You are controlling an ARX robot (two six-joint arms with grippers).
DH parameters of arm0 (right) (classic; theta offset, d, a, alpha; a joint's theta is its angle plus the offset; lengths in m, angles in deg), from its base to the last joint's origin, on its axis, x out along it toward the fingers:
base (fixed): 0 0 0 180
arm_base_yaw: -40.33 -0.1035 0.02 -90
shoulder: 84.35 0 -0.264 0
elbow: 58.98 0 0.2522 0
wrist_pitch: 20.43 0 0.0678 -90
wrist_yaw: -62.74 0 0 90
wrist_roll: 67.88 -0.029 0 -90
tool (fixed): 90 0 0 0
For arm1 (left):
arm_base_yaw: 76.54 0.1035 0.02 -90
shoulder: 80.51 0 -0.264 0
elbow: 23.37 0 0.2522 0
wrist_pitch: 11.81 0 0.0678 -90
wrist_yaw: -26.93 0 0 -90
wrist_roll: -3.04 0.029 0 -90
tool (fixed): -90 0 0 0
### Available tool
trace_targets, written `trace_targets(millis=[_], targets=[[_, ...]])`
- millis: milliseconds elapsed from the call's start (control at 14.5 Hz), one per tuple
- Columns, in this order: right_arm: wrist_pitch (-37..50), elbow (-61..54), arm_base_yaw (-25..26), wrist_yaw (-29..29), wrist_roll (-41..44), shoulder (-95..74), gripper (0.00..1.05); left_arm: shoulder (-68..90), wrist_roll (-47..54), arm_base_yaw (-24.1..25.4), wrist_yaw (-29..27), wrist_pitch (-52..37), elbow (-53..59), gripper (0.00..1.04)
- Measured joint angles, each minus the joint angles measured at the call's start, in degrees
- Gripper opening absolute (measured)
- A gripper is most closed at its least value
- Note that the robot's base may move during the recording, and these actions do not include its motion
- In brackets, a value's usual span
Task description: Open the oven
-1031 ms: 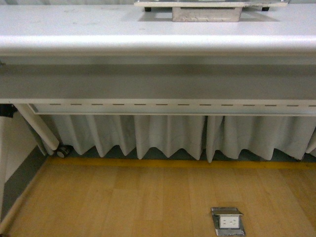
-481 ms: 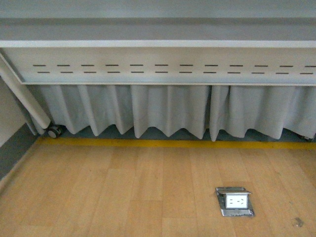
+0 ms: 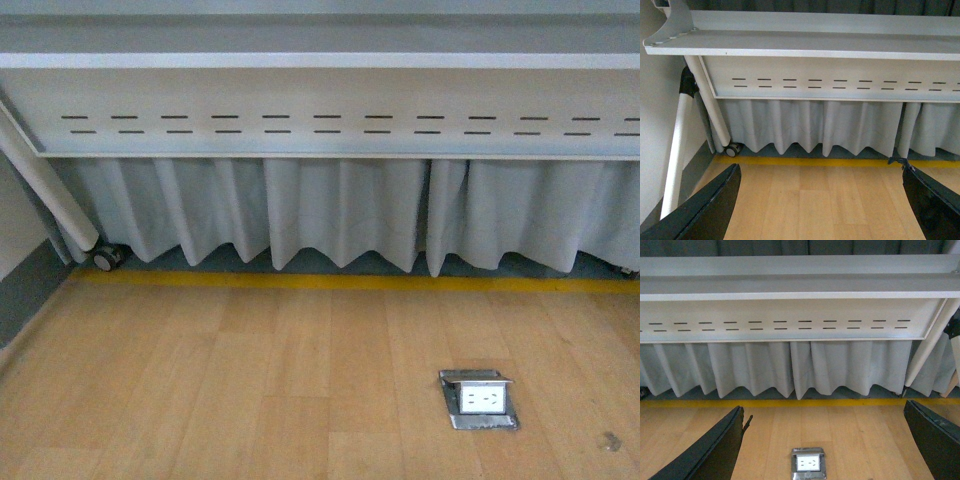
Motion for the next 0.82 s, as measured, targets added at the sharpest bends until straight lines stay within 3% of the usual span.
trace_targets(millis=[825], targets=[[0.0, 0.0, 0.0, 0.0, 0.0, 0.0, 0.98, 0.0, 0.0, 0.0, 0.0, 0.0, 0.0, 0.98]])
